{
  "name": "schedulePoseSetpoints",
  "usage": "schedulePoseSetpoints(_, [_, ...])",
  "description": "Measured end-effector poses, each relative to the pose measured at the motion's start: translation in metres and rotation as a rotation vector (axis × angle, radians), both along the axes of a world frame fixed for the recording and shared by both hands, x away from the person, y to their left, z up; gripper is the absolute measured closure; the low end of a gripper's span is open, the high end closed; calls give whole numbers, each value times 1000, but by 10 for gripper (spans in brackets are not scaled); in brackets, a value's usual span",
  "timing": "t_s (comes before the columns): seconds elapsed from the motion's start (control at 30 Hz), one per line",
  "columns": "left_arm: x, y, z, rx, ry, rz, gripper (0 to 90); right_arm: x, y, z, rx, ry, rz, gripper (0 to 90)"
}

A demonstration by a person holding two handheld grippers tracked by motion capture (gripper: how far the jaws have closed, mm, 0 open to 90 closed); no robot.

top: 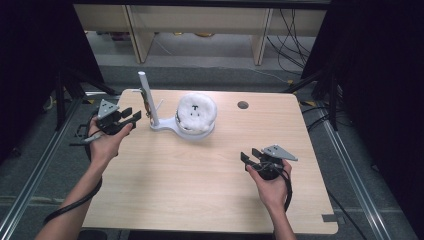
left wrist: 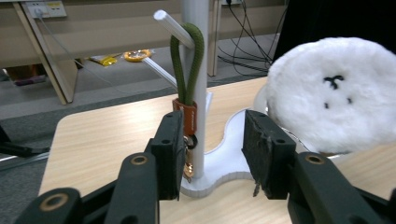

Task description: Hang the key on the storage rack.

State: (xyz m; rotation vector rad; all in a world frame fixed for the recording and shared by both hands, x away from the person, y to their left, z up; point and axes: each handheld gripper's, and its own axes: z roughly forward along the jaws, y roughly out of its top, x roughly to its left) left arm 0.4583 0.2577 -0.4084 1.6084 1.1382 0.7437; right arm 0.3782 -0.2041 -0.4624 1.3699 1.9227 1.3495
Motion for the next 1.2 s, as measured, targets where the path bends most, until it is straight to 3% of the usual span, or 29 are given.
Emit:
schedulePoseSetpoints(0.1, [-7, 0, -2, -6, -1, -8, 554, 0, -2, 0, -12, -2, -7, 506])
schedulePoseSetpoints(0.2, [-15, -1, -4, -7, 2, -19, 532, -2, 0, 0, 19, 14, -23, 504])
schedulePoseSetpoints(0.43, [-31, -2, -12, -8, -5, -40, 455, 0, -6, 0, -19, -11, -24, 500])
schedulePoseSetpoints(0.47, [-34, -3, -14, -10, -7, -40, 449, 0, -6, 0, -17, -11, -25, 500])
schedulePoseSetpoints(0.5, [-36, -3, -16, -9, -6, -41, 440, -2, -4, -1, 19, 13, -39, 499])
schedulePoseSetpoints(0.63, [-43, -4, -22, -16, -1, -44, 415, -4, -4, 0, 15, 37, -49, 496])
schedulePoseSetpoints(0.77, [-52, -3, -31, -22, -4, -43, 407, -2, -5, -2, 21, 17, -41, 492])
schedulePoseSetpoints(0.87, [-57, -4, -39, -27, -6, -40, 400, -2, -7, -3, 17, 17, -42, 489])
schedulePoseSetpoints(0.9, [-61, -3, -45, -33, 0, -41, 398, 1, -11, -4, -12, -11, -32, 488])
schedulePoseSetpoints(0.97, [-63, -3, -50, -41, 2, -39, 394, 1, -11, -5, -5, -8, -32, 486])
schedulePoseSetpoints(1.0, [-65, -3, -54, -40, 4, -36, 391, -2, -8, -4, 24, 25, -55, 485])
schedulePoseSetpoints(1.03, [-69, -4, -63, -42, 14, -38, 389, -2, -9, -5, 11, 26, -51, 485])
schedulePoseSetpoints(1.07, [-70, -4, -68, -42, 20, -38, 385, 0, -12, -6, -18, -2, -40, 485])
schedulePoseSetpoints(1.2, [-76, -4, -86, -45, 40, -23, 375, 1, -13, -9, -13, 11, -43, 482])
